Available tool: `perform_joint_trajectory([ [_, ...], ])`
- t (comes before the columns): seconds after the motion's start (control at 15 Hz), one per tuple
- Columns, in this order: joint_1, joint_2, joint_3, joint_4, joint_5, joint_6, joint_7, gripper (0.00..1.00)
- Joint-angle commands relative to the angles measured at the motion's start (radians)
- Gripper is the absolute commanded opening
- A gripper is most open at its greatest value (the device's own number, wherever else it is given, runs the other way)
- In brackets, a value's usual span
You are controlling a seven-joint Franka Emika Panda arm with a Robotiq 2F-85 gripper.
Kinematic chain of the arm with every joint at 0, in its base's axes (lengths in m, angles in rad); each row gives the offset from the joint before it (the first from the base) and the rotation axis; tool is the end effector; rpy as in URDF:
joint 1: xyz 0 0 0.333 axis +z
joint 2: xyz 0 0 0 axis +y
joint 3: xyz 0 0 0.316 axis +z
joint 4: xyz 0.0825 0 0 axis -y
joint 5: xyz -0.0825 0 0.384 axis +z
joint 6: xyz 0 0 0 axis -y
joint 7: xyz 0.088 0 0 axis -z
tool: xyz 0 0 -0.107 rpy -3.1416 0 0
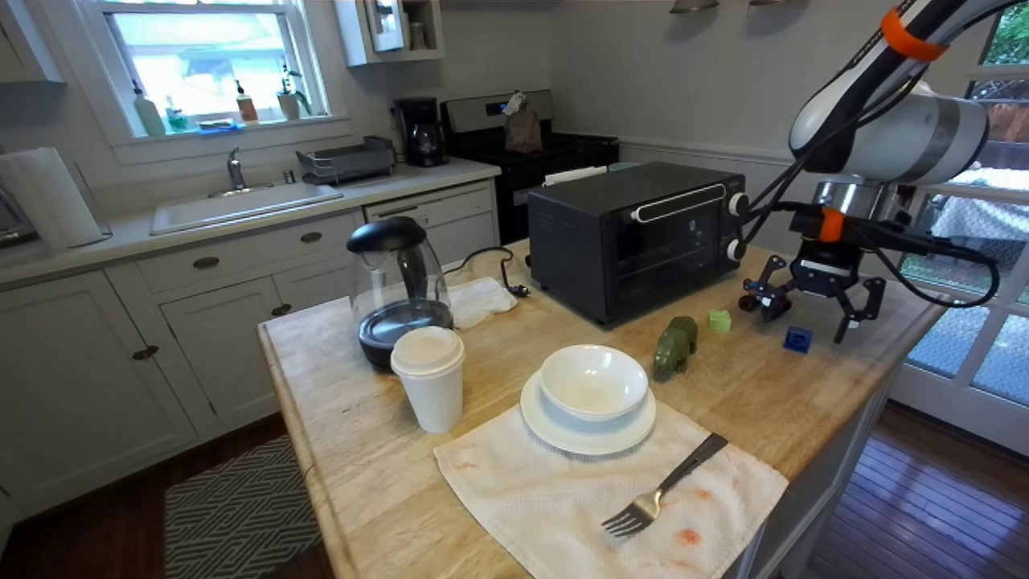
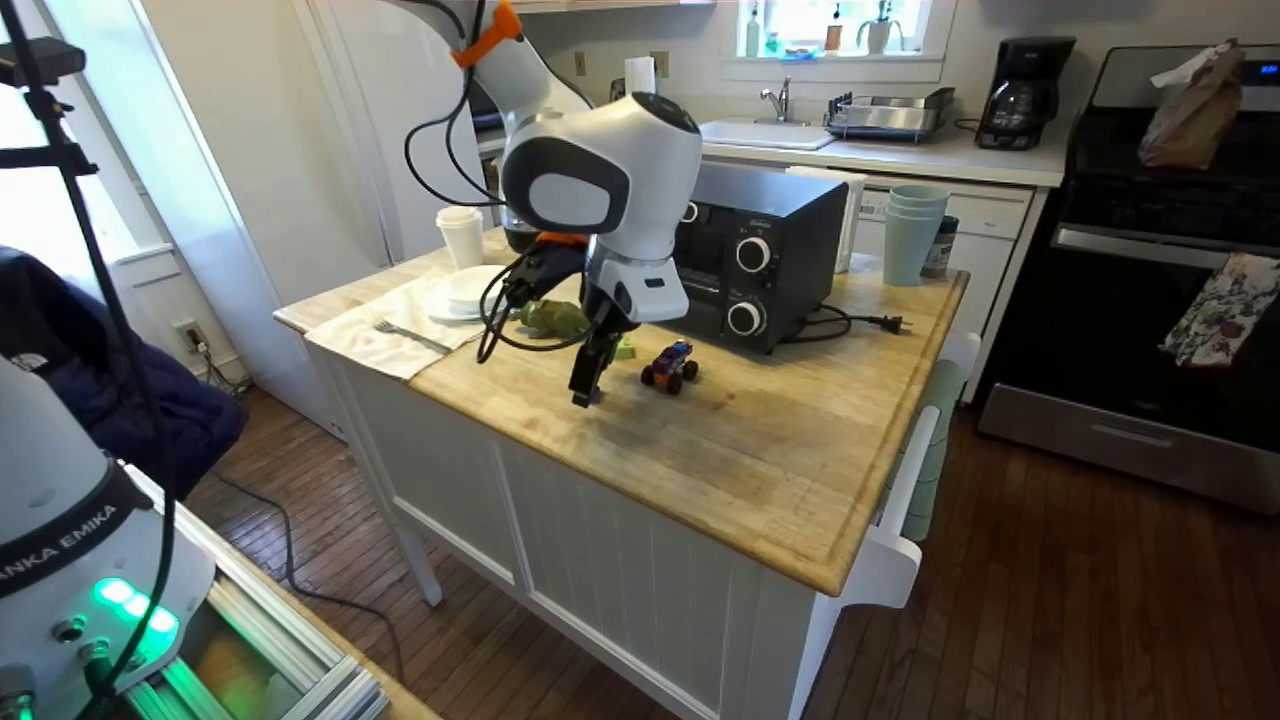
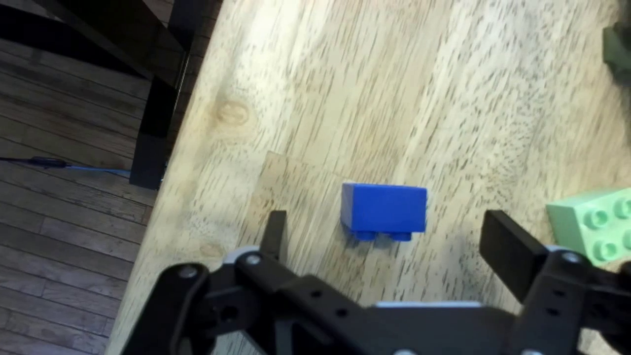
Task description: Turn the blue bock over
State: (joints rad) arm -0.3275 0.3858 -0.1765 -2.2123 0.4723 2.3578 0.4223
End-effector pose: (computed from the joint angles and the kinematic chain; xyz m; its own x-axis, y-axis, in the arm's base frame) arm 0.4626 -0.2516 0.1874 0.2678 -0.9149 -0.3022 -0.9632 -0.2623 -0.0594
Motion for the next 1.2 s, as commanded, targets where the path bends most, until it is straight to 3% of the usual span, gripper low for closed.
perform_joint_trajectory([
  [0.0, -0.001, 0.038, -0.008, 0.05, 0.042, -0.05, -0.033, 1.0],
  [0.4, -0.003, 0.061, -0.015, 0.083, 0.038, -0.082, -0.03, 0.99],
  [0.8, -0.006, 0.078, -0.019, 0.103, 0.038, -0.101, -0.029, 0.87],
  [1.13, -0.009, 0.082, -0.02, 0.108, 0.043, -0.11, -0.031, 0.86],
])
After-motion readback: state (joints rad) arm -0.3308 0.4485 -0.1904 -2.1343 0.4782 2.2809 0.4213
